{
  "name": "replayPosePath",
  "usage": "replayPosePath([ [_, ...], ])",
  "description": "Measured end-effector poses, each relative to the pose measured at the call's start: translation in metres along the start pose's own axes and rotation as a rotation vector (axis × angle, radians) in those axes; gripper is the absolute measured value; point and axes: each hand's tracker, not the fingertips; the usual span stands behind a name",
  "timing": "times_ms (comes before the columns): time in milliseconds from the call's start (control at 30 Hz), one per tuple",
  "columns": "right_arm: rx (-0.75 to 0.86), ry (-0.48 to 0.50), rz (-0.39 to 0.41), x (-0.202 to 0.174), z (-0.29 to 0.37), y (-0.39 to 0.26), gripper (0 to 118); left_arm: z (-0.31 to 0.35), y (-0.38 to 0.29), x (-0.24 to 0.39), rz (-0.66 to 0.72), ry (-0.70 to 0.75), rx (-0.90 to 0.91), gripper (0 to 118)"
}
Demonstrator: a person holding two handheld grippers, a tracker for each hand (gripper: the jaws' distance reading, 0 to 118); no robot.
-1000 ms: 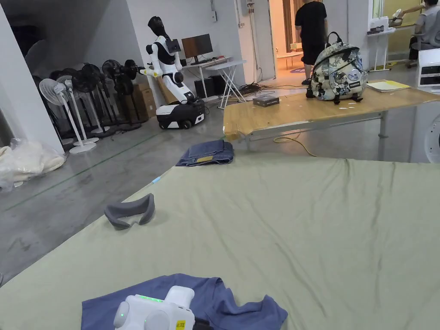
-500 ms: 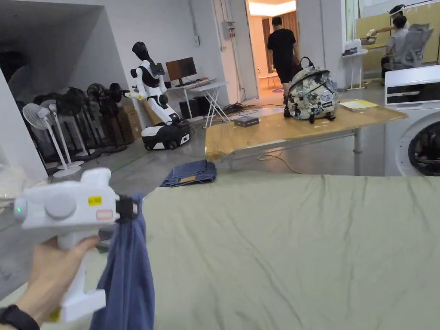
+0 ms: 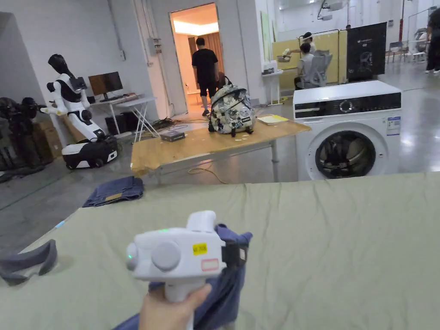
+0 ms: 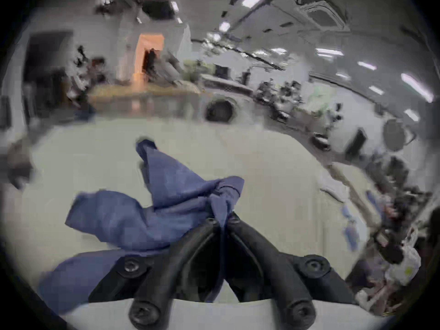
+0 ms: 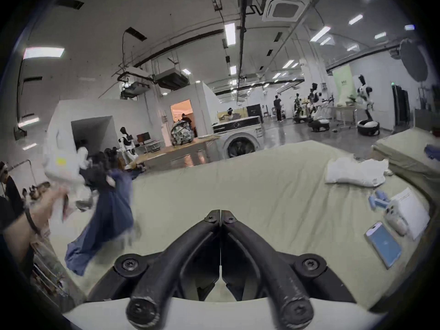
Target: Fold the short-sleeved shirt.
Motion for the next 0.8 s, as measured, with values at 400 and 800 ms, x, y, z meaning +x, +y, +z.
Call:
replayPosePath([
  [400, -0.023, -0.182, -0.025, 0.057, 0.052, -0.002, 0, -0.118, -0.257, 0.278, -0.209, -0.453, -0.362, 5],
  [800, -0.033, -0.074, 0.006, 0.037, 0.028, -0.007, 0, 0.091, -0.120, 0.115, -0.314, -0.002, 0.273, 49],
])
